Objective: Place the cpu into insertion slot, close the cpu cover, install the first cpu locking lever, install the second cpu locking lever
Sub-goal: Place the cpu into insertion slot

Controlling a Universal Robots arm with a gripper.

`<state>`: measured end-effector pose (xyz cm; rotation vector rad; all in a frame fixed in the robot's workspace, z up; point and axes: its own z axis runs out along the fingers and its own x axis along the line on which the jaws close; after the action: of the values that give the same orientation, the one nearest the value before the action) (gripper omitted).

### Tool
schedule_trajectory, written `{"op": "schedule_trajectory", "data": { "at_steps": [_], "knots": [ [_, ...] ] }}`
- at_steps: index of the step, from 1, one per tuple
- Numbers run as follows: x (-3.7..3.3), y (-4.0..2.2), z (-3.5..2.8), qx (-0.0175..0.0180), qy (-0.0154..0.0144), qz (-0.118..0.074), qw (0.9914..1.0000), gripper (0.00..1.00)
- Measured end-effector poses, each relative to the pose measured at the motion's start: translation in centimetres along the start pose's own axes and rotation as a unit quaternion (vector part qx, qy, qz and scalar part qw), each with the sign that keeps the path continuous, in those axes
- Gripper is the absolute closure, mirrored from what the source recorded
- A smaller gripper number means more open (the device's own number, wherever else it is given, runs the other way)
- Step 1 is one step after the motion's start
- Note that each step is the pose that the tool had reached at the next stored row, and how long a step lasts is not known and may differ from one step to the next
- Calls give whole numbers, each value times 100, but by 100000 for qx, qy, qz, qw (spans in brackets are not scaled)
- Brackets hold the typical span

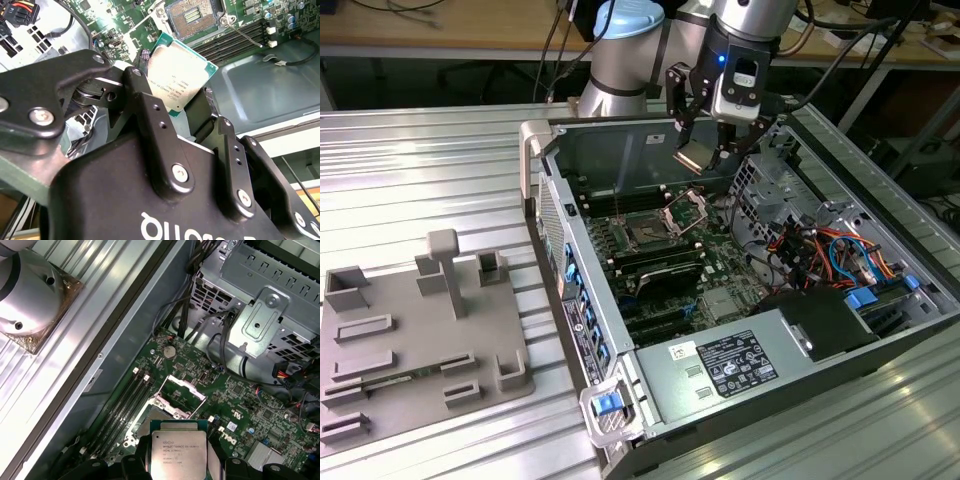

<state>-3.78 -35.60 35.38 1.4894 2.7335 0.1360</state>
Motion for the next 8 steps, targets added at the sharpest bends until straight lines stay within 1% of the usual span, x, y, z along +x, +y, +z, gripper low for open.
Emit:
{"op": "schedule_trajectory", "data": {
  "at_steps": [2, 8],
  "knots": [
    [0, 0, 1, -7, -38, 411, 99999, 45],
    [0, -2, 5, -53, -261, 2918, 99957, 45]
  ]
}}
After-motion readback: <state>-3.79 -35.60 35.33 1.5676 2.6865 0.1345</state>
